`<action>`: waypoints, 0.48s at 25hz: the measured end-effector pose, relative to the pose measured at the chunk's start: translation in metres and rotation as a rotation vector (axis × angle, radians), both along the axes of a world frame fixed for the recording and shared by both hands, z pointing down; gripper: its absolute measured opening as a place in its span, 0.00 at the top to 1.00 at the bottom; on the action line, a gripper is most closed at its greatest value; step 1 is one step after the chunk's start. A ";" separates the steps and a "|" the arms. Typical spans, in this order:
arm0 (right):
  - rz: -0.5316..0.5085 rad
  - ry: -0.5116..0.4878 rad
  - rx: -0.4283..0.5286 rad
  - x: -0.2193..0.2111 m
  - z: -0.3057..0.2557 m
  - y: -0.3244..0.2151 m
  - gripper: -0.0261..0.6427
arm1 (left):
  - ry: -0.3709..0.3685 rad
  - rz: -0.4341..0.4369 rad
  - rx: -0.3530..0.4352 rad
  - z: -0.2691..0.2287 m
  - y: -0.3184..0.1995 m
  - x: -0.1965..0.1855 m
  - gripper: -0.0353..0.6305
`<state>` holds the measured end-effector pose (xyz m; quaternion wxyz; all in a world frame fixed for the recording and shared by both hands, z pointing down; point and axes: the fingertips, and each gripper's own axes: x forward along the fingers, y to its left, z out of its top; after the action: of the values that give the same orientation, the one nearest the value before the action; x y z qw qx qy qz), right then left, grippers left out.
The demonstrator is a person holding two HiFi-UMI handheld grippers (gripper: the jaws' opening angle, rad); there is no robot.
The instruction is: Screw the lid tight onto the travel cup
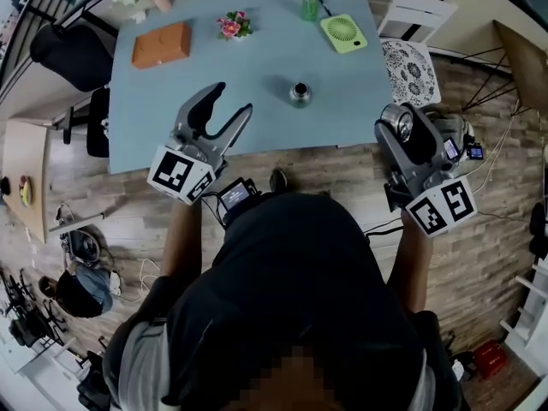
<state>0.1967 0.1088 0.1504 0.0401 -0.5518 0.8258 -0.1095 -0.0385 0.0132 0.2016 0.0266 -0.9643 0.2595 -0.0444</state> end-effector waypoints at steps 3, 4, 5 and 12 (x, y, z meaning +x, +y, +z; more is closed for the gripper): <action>0.025 0.003 -0.005 -0.009 0.001 -0.006 0.56 | 0.001 0.031 -0.010 0.006 -0.012 -0.004 0.54; 0.032 0.006 -0.008 -0.012 0.001 -0.008 0.56 | 0.002 0.042 -0.013 0.008 -0.016 -0.005 0.54; 0.039 0.009 -0.011 -0.015 0.001 -0.009 0.56 | 0.004 0.053 -0.016 0.009 -0.018 -0.005 0.54; 0.085 0.028 -0.035 -0.033 0.002 -0.011 0.56 | 0.026 0.123 -0.035 0.024 -0.031 -0.006 0.54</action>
<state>0.1642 0.0981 0.1528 0.0236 -0.5884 0.8001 -0.1144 -0.0446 -0.0177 0.2258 0.0090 -0.9793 0.1992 -0.0347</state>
